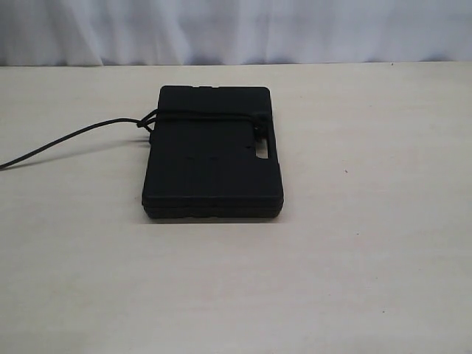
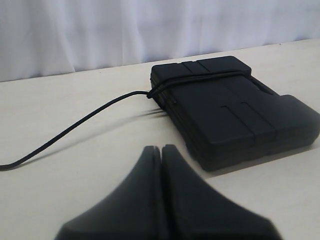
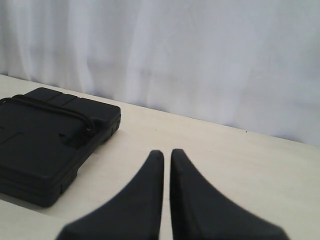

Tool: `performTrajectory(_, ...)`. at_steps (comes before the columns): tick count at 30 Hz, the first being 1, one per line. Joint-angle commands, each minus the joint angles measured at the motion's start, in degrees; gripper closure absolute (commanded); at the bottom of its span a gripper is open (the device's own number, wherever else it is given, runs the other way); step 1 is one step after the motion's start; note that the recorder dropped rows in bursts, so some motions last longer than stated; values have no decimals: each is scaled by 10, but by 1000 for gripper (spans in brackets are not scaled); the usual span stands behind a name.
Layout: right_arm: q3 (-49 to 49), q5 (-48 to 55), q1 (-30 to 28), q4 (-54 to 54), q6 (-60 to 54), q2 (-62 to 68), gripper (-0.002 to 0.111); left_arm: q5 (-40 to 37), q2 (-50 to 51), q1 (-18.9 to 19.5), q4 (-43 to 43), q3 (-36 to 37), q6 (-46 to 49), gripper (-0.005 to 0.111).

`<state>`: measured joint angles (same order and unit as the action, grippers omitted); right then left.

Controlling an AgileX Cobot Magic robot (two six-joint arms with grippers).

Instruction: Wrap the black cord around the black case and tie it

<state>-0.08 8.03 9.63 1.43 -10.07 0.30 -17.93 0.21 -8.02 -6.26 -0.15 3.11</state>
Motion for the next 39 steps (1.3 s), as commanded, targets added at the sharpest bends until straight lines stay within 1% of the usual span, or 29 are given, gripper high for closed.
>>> performTrajectory(1,1,-5,-3,-4,-1,-3,104,5,-2,1,2,2,-2,107)
performTrajectory(5,1,17,-3,-4,0,-3,104,-8,-2,1,2,2,-2,107)
performTrajectory(13,1,18,-3,-4,0,-3,104,-5,-2,1,2,2,-2,107)
performTrajectory(16,1,17,-3,-8,0,-3,104,-5,-2,9,25,2,-2,107)
performTrajectory(18,1,17,-3,-11,6,-3,104,-4,-2,19,39,2,-2,107)
performTrajectory(22,1,18,-3,-11,6,-3,104,-4,-2,52,41,2,-4,107)
performTrajectory(24,1,21,-3,-33,6,-3,104,-4,-2,71,41,2,-4,107)
performTrajectory(28,1,82,-5,-66,6,-3,104,-4,-2,107,41,2,-4,107)
performTrajectory(30,1,114,-12,-70,6,-3,104,-4,-2,117,41,2,-4,107)
performTrajectory(34,1,124,-30,-70,6,-3,104,-4,-2,119,41,2,-4,107)
performTrajectory(39,1,124,-30,-70,6,-3,104,-4,-2,120,43,2,-4,107)
